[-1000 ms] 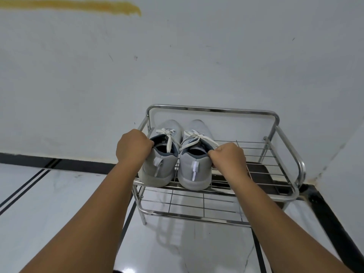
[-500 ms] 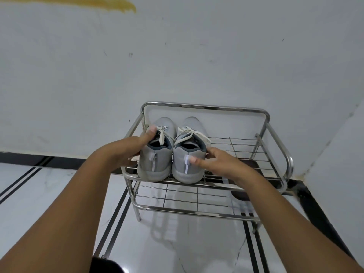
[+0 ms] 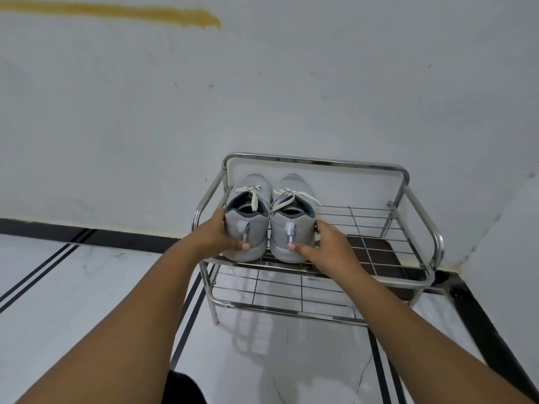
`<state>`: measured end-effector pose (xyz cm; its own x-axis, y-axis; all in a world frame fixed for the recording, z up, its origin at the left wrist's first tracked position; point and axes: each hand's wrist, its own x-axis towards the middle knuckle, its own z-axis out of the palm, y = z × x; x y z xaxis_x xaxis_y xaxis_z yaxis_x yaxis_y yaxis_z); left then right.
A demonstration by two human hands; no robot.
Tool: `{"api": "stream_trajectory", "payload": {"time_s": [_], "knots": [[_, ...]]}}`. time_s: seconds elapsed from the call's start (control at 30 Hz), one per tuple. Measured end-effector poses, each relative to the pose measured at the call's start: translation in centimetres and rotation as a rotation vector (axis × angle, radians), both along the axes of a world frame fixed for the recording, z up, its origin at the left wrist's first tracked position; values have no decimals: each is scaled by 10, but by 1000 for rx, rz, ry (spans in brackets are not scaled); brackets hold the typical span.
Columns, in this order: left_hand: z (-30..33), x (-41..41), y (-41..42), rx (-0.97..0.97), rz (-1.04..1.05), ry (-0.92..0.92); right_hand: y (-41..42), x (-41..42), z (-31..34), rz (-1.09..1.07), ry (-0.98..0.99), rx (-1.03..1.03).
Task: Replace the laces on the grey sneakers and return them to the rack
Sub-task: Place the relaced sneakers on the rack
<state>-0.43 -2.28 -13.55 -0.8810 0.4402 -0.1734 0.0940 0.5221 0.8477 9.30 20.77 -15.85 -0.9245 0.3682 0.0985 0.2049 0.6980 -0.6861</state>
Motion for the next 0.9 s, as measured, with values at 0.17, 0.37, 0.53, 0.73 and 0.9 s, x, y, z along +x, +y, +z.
{"api": "stream_trajectory", "payload": {"time_s": [0.17,0.37,0.53,0.73,0.9], "knots": [[-6,-3,7,-49,54,85,0,-3,-3,-15,8,26],[-7,-2,8,-64,57,101,-1,-3,-6,-25,15,72],[-4,2,9,-92,54,123,-6,1,-2,-32,-16,145],[10,15,5,-423,39,177,-16,11,15,-137,-138,370],[35,32,-26,-506,-51,168,-47,19,29,-21,-290,325]]}}
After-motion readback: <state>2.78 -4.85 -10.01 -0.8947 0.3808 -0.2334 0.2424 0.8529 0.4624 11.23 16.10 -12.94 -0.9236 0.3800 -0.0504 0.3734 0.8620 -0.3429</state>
